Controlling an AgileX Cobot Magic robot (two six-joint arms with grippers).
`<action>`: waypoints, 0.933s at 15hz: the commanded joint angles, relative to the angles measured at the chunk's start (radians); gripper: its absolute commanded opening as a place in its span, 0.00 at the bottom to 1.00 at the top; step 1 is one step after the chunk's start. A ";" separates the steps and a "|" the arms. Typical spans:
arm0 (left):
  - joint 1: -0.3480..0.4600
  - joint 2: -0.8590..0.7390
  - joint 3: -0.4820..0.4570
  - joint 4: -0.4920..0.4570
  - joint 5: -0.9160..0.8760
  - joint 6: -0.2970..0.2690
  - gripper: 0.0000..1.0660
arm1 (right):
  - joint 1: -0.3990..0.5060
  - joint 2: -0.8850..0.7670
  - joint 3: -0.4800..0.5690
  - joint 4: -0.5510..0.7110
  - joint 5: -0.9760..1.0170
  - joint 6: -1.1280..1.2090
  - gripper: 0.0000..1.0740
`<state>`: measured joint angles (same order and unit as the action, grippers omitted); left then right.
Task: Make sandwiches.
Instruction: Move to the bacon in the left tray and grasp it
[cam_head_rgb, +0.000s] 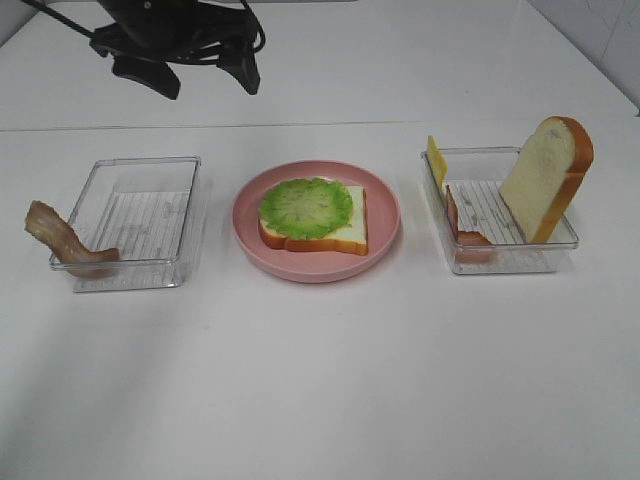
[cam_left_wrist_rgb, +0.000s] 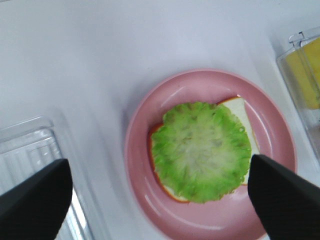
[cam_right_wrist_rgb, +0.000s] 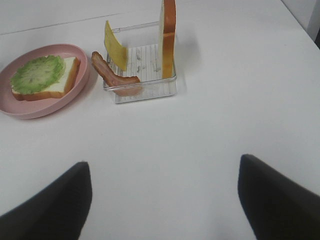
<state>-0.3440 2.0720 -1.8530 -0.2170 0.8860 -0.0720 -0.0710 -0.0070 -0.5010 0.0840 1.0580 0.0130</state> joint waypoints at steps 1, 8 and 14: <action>0.052 -0.066 -0.006 0.042 0.170 -0.024 0.84 | -0.007 -0.012 0.003 0.004 -0.005 -0.007 0.70; 0.185 -0.083 0.023 0.177 0.405 -0.047 0.84 | -0.007 -0.012 0.003 0.004 -0.005 -0.007 0.70; 0.267 -0.180 0.308 0.236 0.405 -0.050 0.84 | -0.007 -0.012 0.003 0.004 -0.005 -0.007 0.70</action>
<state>-0.0770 1.9030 -1.5620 0.0190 1.2190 -0.1170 -0.0710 -0.0070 -0.5010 0.0840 1.0580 0.0130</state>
